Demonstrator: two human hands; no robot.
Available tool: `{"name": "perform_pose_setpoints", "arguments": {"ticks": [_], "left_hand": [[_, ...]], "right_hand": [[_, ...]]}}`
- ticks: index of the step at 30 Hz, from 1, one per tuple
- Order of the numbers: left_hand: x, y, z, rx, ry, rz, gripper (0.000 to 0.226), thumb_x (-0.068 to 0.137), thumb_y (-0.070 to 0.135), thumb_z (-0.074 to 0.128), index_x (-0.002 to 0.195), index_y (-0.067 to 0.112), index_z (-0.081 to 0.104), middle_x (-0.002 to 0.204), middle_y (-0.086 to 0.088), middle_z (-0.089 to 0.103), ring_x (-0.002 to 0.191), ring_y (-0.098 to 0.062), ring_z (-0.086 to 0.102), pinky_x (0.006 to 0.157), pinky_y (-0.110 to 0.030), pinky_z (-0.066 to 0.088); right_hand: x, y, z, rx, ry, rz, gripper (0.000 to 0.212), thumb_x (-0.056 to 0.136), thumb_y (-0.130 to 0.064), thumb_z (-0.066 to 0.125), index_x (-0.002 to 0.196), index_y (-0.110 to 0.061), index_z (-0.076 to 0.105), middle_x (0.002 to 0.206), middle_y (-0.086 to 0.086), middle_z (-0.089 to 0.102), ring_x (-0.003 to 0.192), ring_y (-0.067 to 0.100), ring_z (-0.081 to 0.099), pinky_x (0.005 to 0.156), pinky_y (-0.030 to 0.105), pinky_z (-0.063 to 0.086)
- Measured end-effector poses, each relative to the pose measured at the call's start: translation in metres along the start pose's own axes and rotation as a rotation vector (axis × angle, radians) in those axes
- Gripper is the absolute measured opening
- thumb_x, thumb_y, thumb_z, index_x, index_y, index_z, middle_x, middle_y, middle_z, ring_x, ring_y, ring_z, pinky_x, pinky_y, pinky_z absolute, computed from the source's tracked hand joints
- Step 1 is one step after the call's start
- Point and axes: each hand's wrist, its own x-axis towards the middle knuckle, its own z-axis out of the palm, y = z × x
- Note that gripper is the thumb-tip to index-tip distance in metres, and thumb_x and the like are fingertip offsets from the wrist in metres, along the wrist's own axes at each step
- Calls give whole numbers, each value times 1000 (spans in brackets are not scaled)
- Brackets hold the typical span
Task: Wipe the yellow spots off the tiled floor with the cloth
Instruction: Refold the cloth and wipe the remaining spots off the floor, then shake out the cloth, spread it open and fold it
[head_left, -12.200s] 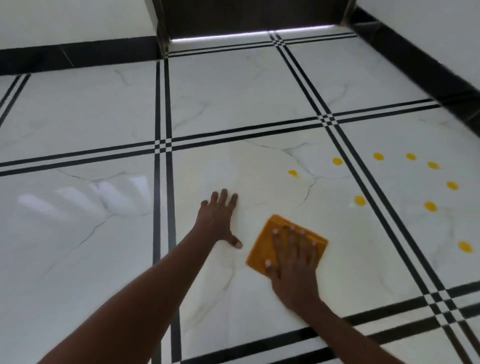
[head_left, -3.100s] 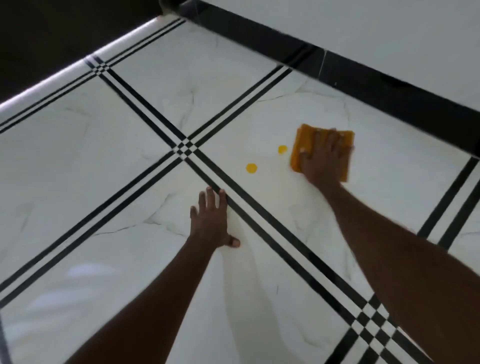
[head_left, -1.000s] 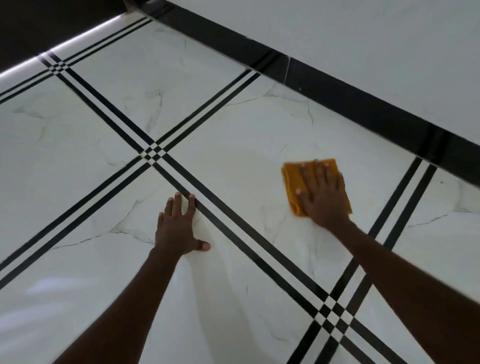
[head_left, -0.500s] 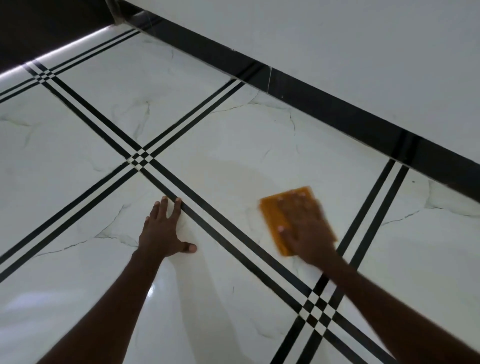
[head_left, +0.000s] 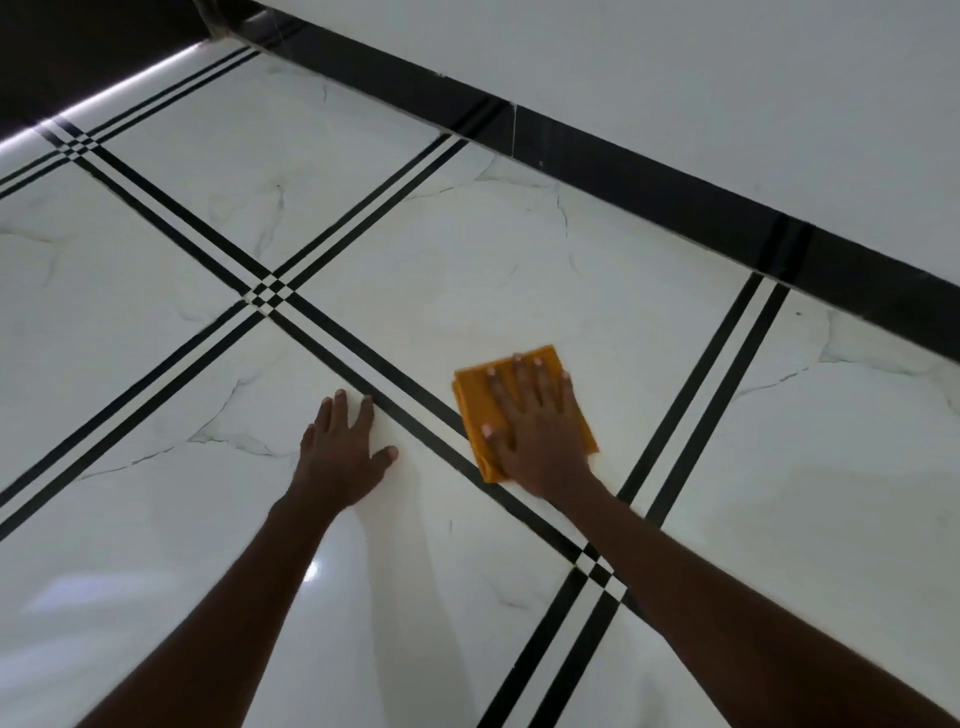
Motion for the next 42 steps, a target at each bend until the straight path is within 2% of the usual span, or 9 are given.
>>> {"name": "perform_pose_setpoints", "arguments": {"ticks": [5,9,16,21,24,27,30,36,42], "left_hand": [[-27,26,30,56,81,89,109,76,86,25,162,22,3,168,-17,-4,156,-36,-1,123,-53,14],[-25,22,40,4,128,104,95,89,69,43,162,19,9,169,-15,2,156,-33,4,123,-51,13],[-44,-28,15,-91,217,-61,62,97,28,58,152,6,39,157,-11,42,144,-31,36,114,-51,38],[-50,-51,-7,-142,159,-109,58,95,27,64,147,8,49,142,-14,57,134,-32,48,112,-43,40],[-42,-48,-52,-285,99,-138,45,93,27,68,135,14,63,132,-7,66,125,-25,58,108,-33,43],[-52,-32,-132,-510,68,-169,29,89,26,73,116,16,74,121,-1,70,113,-19,66,97,-21,45],[-69,-4,-232,-841,3,-108,30,84,23,75,112,10,75,106,-13,73,89,-24,69,91,-39,58],[-149,57,-486,-1238,137,42,27,99,29,61,113,9,72,102,-10,77,89,-17,76,77,-29,63],[-246,116,-745,-1397,336,83,30,96,38,65,105,10,74,88,-3,77,78,-15,75,67,-26,60]], "right_hand": [[-125,85,-8,-43,17,271,84,96,-72,22,164,-25,7,171,13,12,157,39,9,121,65,17],[-118,59,-5,-7,24,669,101,88,-82,22,164,-18,2,170,21,9,155,46,8,121,69,12],[9,-92,-2,150,19,195,88,89,-66,42,161,-18,26,168,21,18,155,46,9,123,66,4],[89,-136,-50,106,-363,-136,61,86,-33,54,145,-21,48,154,12,46,145,38,35,118,62,27],[103,-121,-113,364,-384,-36,53,81,-30,45,128,-23,69,127,5,69,119,30,61,102,39,49],[111,-125,-198,516,-353,57,41,89,-12,52,122,-21,73,127,4,70,117,28,65,93,31,49],[120,-137,-298,667,-323,77,41,90,-4,57,124,-20,73,125,5,71,118,25,65,99,32,52],[122,-176,-562,944,-313,14,32,100,-14,59,132,-17,59,123,8,68,114,28,65,103,49,53],[98,-209,-845,905,-78,-84,13,98,-29,66,103,-17,66,99,6,73,93,25,70,78,36,54]]}}
